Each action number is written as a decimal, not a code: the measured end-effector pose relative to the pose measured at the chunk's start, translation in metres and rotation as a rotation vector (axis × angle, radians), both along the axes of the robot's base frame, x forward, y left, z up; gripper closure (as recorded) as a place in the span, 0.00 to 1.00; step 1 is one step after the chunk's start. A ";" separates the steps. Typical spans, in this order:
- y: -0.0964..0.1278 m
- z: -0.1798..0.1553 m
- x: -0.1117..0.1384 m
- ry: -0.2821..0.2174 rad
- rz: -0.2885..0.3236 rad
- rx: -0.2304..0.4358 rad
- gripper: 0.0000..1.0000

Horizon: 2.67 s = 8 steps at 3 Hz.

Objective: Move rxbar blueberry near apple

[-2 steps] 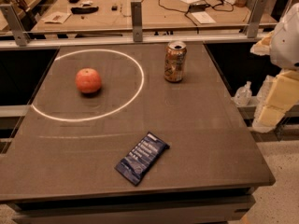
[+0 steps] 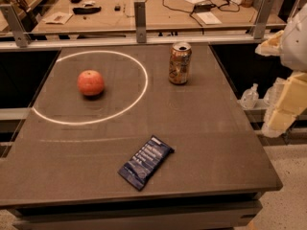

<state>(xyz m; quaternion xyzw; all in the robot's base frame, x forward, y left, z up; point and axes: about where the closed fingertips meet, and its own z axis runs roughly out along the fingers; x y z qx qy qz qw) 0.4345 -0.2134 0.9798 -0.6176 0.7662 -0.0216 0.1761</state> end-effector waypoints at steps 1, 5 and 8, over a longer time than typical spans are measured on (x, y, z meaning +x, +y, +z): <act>0.007 0.001 -0.006 0.004 0.087 0.045 0.00; 0.099 -0.037 -0.027 0.060 0.678 0.162 0.00; 0.137 -0.070 -0.017 0.164 0.949 0.396 0.00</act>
Offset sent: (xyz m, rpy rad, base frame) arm -0.0259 0.0474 -0.0209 0.0983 0.1608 0.4066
